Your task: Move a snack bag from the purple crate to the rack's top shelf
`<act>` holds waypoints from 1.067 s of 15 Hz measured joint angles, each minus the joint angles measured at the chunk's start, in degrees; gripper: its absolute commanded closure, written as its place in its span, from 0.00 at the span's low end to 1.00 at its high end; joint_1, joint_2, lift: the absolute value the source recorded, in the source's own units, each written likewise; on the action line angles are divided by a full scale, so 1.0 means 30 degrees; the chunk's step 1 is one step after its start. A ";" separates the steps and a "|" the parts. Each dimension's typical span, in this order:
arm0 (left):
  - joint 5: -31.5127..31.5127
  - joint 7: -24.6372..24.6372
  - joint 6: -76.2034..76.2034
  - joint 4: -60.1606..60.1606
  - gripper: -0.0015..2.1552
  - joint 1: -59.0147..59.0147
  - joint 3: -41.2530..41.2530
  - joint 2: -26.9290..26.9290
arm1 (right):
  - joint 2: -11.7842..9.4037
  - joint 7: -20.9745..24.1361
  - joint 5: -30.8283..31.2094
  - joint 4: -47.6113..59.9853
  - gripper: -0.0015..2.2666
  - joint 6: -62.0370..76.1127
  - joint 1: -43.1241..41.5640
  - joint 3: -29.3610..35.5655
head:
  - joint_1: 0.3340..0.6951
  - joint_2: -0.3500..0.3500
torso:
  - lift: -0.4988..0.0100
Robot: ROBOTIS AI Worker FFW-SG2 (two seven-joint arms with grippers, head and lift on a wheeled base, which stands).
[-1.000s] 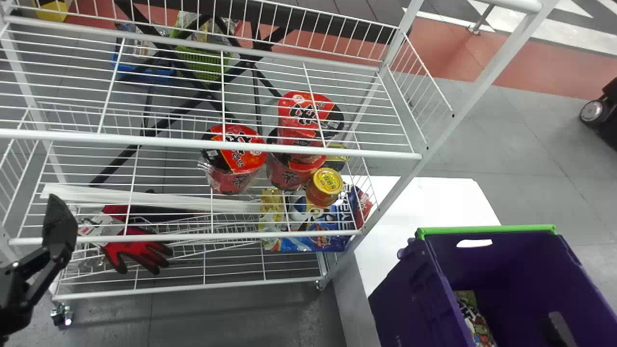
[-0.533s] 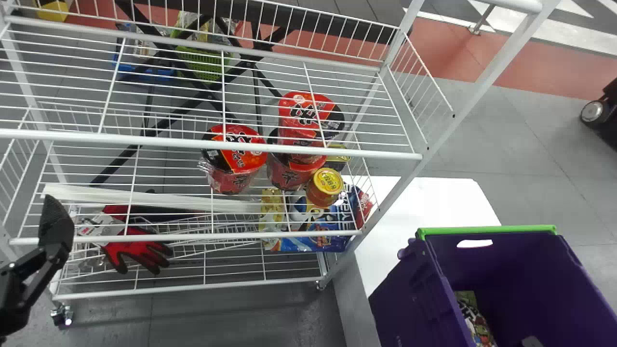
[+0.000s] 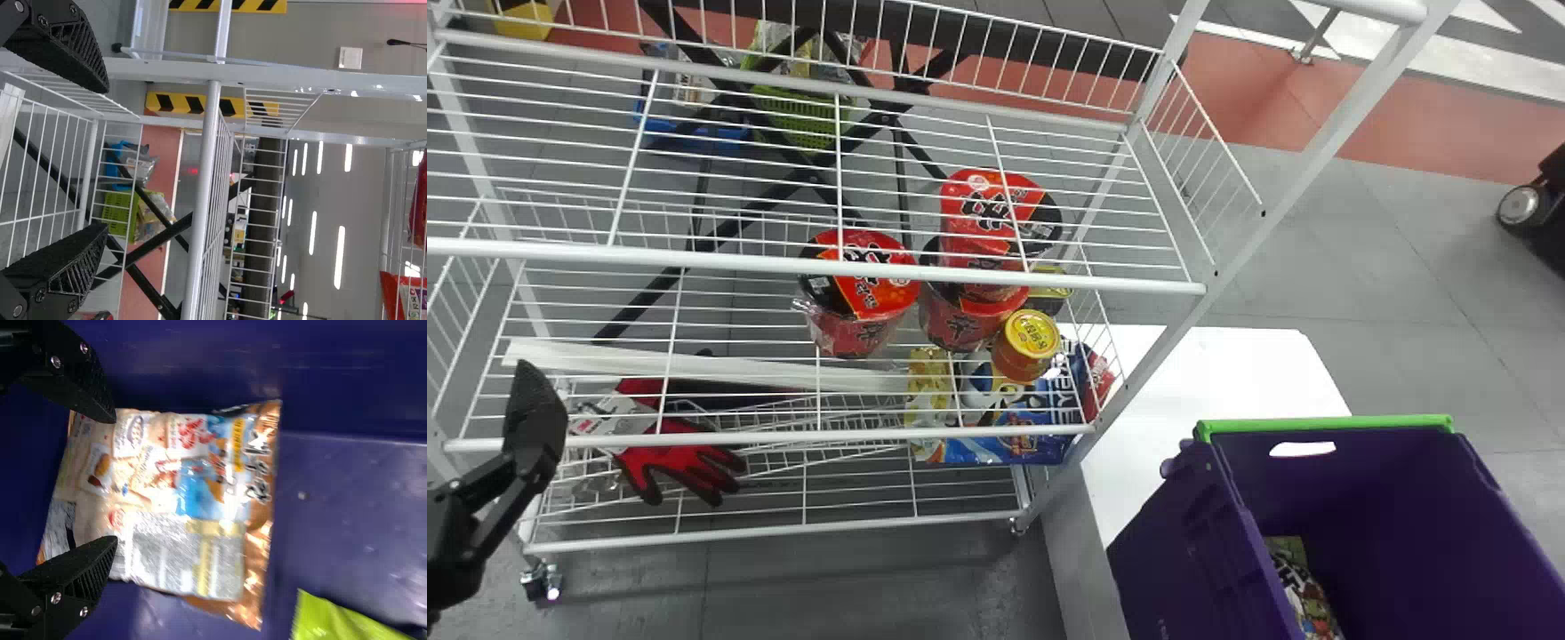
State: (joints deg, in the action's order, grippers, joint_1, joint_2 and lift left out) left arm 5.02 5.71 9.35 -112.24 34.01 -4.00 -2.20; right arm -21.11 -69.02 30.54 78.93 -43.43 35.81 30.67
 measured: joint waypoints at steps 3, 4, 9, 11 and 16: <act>0.0248 -0.0247 0.0116 0.0443 0.04 -0.0308 0.0059 0.0000 | 0.0154 0.0301 -0.0398 -0.0028 0.10 -0.0042 0.0391 0.0664 | 1.00 0.00 | 0.09; 0.0297 -0.0343 0.0202 0.0614 0.04 -0.0394 0.0068 0.0000 | 0.0238 0.0546 -0.0468 -0.0060 0.10 -0.0001 0.0449 0.0780 | 1.00 0.00 | 0.09; 0.0429 -0.0499 0.0577 0.1024 0.04 -0.0525 0.0179 0.0000 | 0.0763 0.2096 -0.0565 -0.0699 0.10 0.1470 0.0356 0.0038 | 1.00 0.00 | 0.09; 0.0466 -0.0510 0.0586 0.1079 0.04 -0.0597 0.0222 0.0000 | 0.0830 0.2772 -0.0571 -0.1225 0.10 0.1715 0.0102 -0.0406 | 1.00 0.00 | 0.09; 0.0630 -0.0780 0.0587 0.1341 0.04 -0.0736 0.0564 0.0000 | 0.0805 0.3813 -0.0641 -0.2182 0.60 0.1837 -0.0328 -0.0838 | 1.00 0.00 | 0.09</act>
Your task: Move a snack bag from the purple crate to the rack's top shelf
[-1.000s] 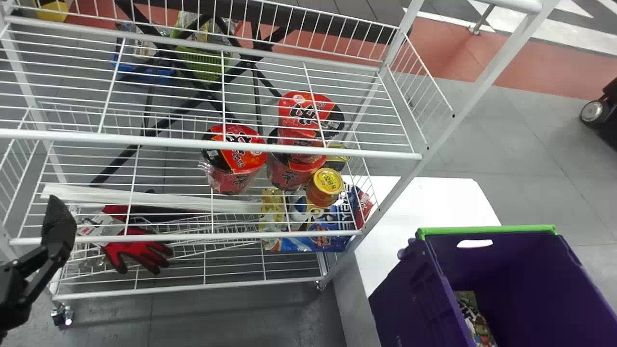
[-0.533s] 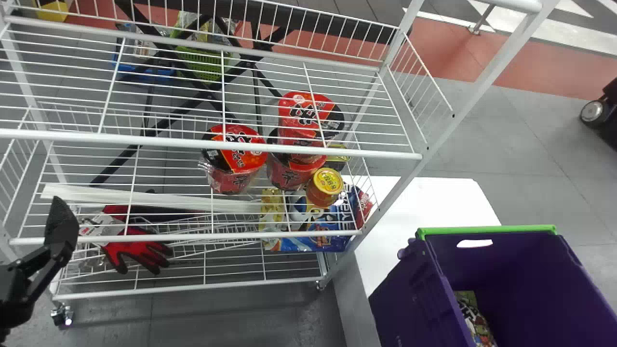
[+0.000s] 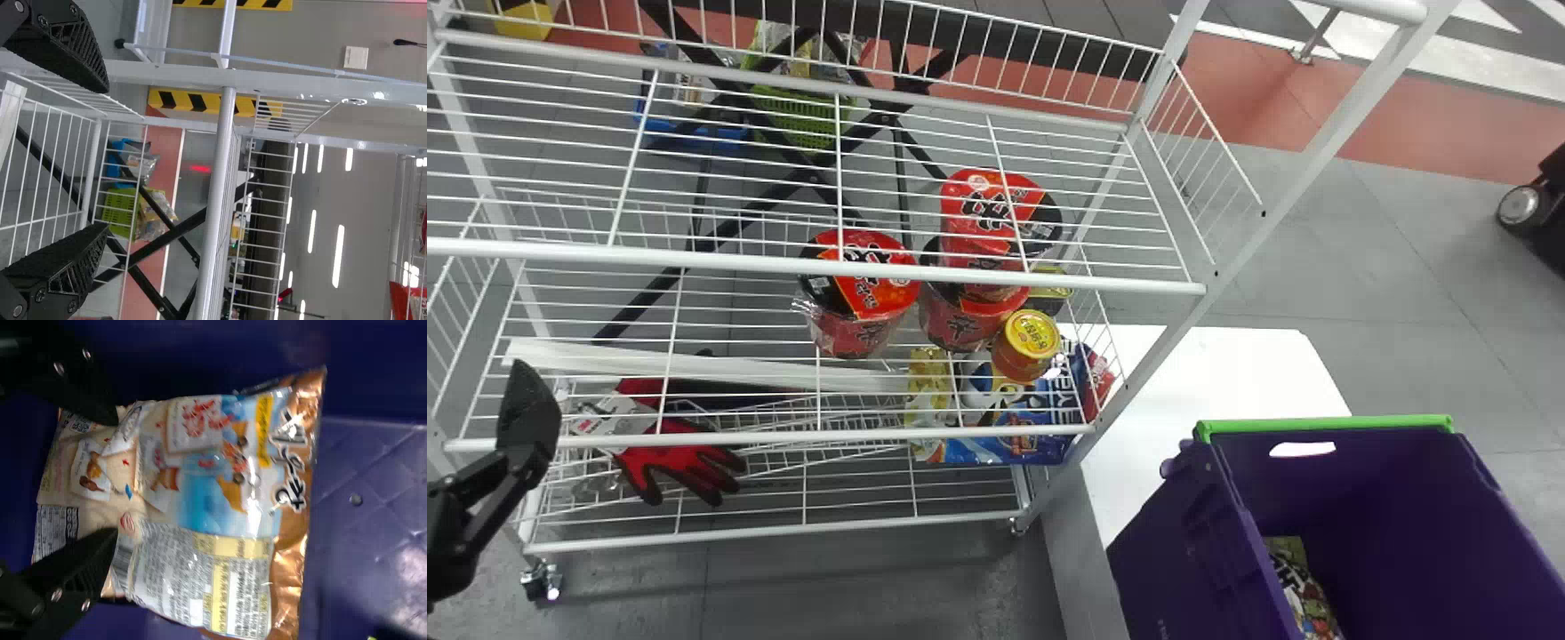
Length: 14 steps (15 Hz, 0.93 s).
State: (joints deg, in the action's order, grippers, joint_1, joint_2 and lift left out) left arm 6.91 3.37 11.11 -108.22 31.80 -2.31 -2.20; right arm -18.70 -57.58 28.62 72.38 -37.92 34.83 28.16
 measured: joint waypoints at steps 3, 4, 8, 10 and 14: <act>0.0166 -0.0212 0.0000 0.0096 0.04 -0.0083 0.0273 0.0000 | -0.0029 -0.1060 -0.0493 0.0287 0.72 -0.0064 -0.0137 0.0407 | 1.00 0.00 | 0.09; 0.0194 -0.0192 0.0000 0.0130 0.04 -0.0100 0.0294 0.0000 | -0.0033 -0.1154 -0.0552 0.0413 0.72 0.0056 -0.0135 0.0520 | 1.00 0.00 | 0.09; 0.0216 -0.0187 -0.0034 0.0122 0.04 -0.0072 0.0374 0.0000 | -0.0063 -0.1667 -0.0801 0.0611 0.72 -0.0404 -0.0165 0.0892 | 1.00 0.00 | 0.09; 0.0206 -0.0187 -0.0056 0.0078 0.04 -0.0028 0.0382 0.0000 | -0.0110 -0.2112 -0.0837 0.0801 0.72 -0.0526 -0.0177 0.1178 | 1.00 0.00 | 0.09; 0.0187 -0.0157 -0.0115 0.0100 0.04 -0.0078 0.0234 0.0022 | -0.0126 -0.2669 -0.0800 0.1436 0.73 -0.0240 0.0008 0.1775 | 1.00 0.00 | 0.13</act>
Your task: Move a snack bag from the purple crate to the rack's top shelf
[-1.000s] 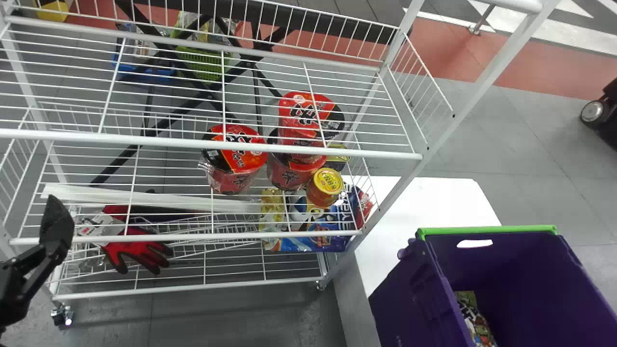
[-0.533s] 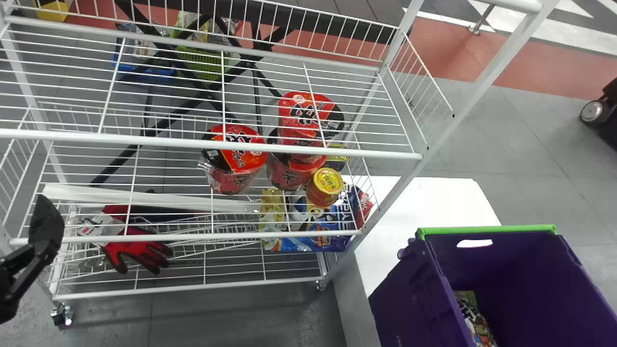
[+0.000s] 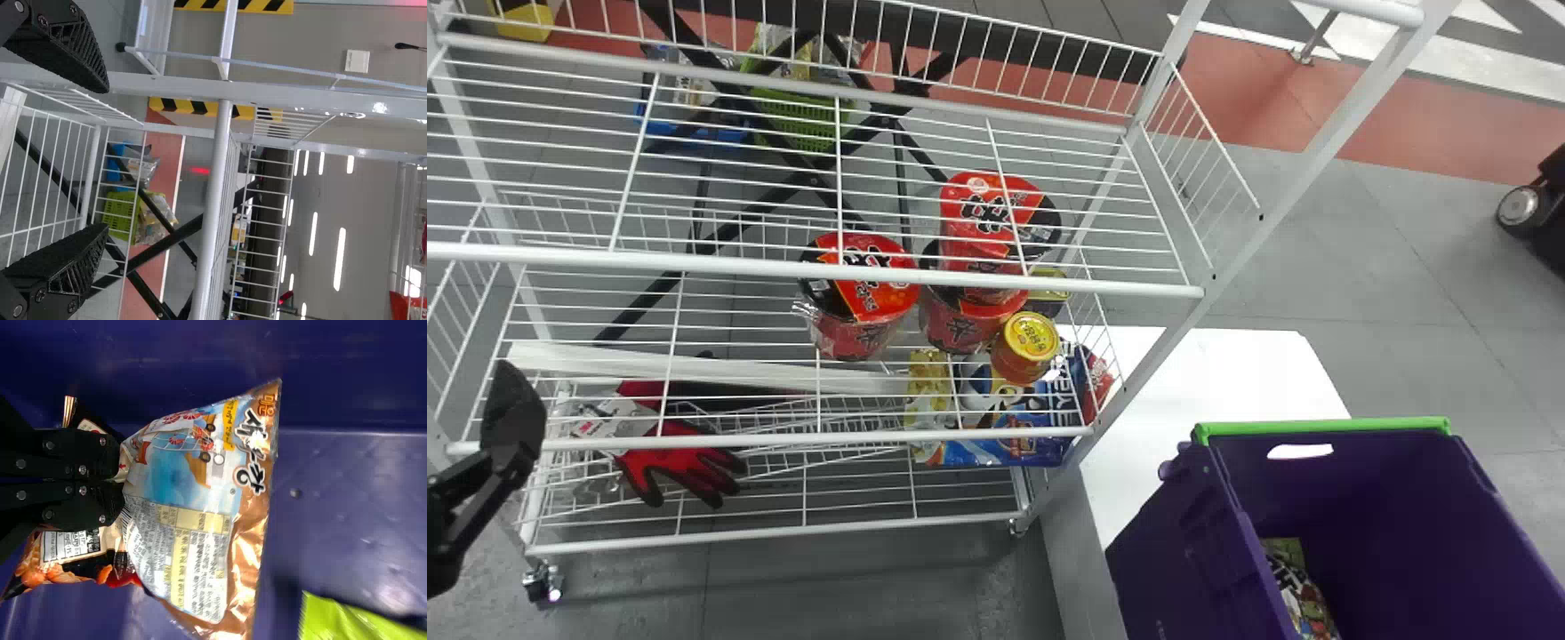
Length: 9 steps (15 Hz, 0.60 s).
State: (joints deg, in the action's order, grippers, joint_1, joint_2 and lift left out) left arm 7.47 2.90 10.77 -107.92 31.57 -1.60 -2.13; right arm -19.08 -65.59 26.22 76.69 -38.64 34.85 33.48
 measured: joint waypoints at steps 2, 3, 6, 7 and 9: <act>-0.0033 0.0019 -0.0015 -0.0028 0.04 -0.0004 -0.0073 0.0009 | 0.0053 -0.0130 0.0178 0.0311 0.74 0.0394 0.0127 0.0167 | 1.00 0.00 | 0.15; -0.0047 0.0046 -0.0056 -0.0068 0.04 -0.0005 -0.0111 0.0009 | 0.0074 -0.0103 0.0253 0.0399 0.74 0.0526 0.0166 0.0186 | 1.00 0.00 | 0.16; -0.0074 0.0088 -0.0119 -0.0137 0.04 -0.0005 -0.0168 0.0009 | 0.0089 -0.0170 0.0312 0.0532 0.74 0.0684 0.0190 0.0206 | 1.00 0.00 | 0.18; -0.0084 0.0102 -0.0119 -0.0146 0.04 -0.0003 -0.0168 0.0008 | 0.0087 -0.0177 0.0313 0.0540 0.74 0.0732 0.0190 0.0214 | 1.00 0.00 | 0.19; -0.0087 0.0116 -0.0119 -0.0176 0.04 0.0020 -0.0169 0.0008 | 0.0065 -0.0170 0.0313 0.0540 0.74 0.0761 0.0190 0.0238 | 1.00 0.00 | 0.20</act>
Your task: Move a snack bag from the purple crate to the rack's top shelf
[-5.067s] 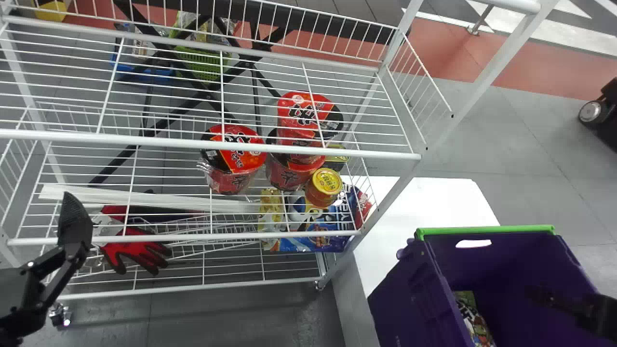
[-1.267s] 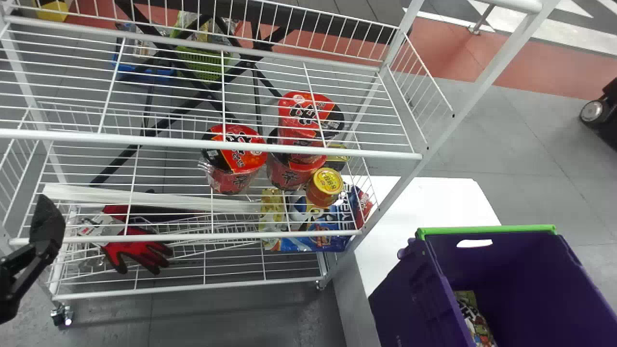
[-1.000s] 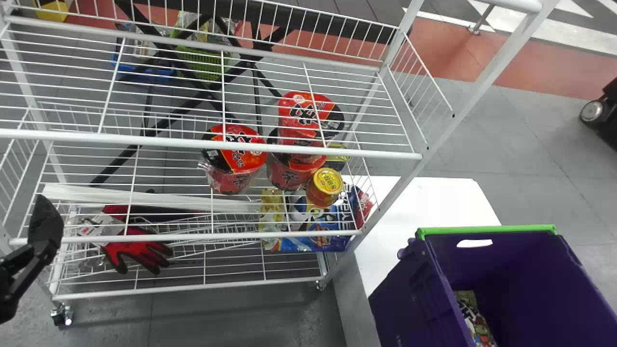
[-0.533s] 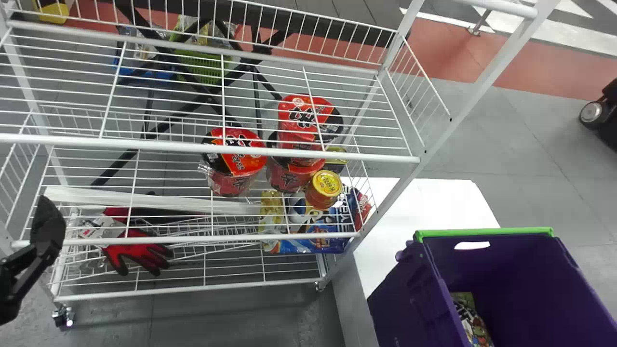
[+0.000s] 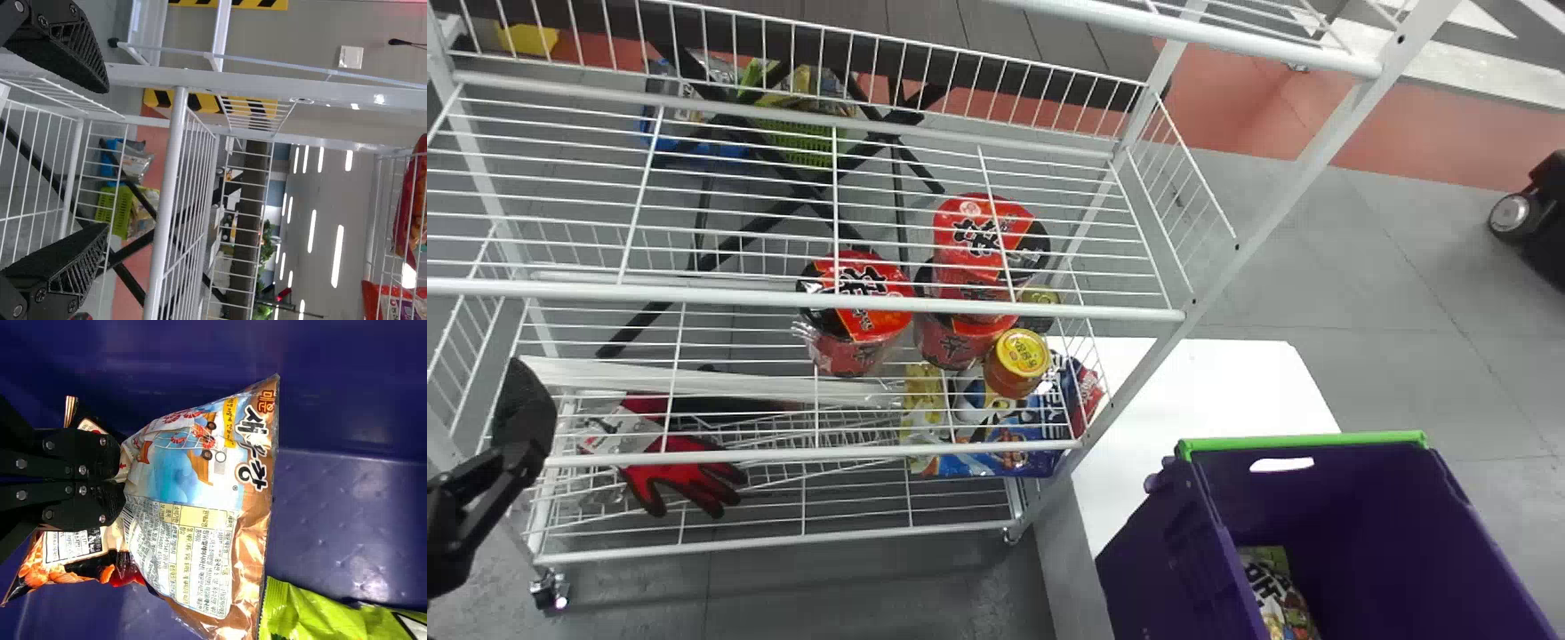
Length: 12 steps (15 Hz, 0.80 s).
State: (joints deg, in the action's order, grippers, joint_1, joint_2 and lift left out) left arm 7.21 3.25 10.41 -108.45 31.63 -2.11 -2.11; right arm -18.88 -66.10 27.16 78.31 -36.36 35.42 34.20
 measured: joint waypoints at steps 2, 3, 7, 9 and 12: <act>-0.0001 0.0006 0.0000 -0.0068 0.04 0.0054 0.0000 0.0000 | -0.0027 0.0014 0.0001 0.0001 0.74 0.0002 0.0000 0.0021 | 1.00 0.00 | 0.22; -0.0001 0.0024 0.0000 -0.0147 0.04 0.0105 0.0000 0.0000 | -0.0030 0.0029 0.0011 0.0001 0.74 0.0003 0.0000 0.0024 | 1.00 0.00 | 0.23; -0.0001 0.0059 0.0000 -0.0594 0.04 0.0387 0.0018 -0.0002 | -0.0029 0.0104 0.0077 0.0028 0.74 0.0020 0.0000 0.0004 | 1.00 0.00 | 0.26; -0.0024 0.0060 0.0000 -0.0740 0.04 0.0526 0.0063 -0.0010 | -0.0030 0.0121 0.0105 0.0080 0.74 0.0014 0.0000 -0.0001 | 1.00 0.00 | 0.27; -0.0124 0.0103 0.0038 -0.0915 0.04 0.0728 0.0086 -0.0007 | -0.0056 0.0120 0.0113 0.0209 0.74 -0.0016 -0.0025 -0.0003 | 1.00 0.00 | 0.30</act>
State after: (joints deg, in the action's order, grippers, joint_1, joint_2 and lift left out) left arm 6.84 3.56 10.52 -111.19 33.81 -1.85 -2.13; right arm -19.05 -65.74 27.50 78.94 -36.40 35.35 34.19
